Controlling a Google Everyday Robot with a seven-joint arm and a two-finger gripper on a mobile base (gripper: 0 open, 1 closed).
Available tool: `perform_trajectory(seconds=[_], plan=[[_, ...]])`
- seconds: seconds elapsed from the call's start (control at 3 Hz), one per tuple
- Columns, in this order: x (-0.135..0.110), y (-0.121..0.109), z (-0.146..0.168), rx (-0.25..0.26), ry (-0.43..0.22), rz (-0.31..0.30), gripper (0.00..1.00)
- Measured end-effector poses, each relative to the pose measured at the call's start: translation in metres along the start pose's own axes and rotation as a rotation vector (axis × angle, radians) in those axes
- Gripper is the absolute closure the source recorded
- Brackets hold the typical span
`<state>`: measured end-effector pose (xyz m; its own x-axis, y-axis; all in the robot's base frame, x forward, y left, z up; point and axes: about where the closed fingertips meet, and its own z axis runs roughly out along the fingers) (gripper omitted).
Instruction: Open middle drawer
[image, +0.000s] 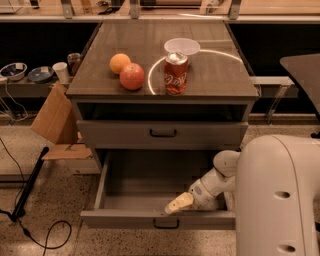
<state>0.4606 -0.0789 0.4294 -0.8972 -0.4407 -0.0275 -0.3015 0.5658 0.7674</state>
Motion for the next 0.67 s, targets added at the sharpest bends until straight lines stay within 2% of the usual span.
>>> perform_trajectory(seconds=[0.67], plan=[[0.0099, 0.0043, -0.0029, -0.005, -0.021, 0.006, 0.0]])
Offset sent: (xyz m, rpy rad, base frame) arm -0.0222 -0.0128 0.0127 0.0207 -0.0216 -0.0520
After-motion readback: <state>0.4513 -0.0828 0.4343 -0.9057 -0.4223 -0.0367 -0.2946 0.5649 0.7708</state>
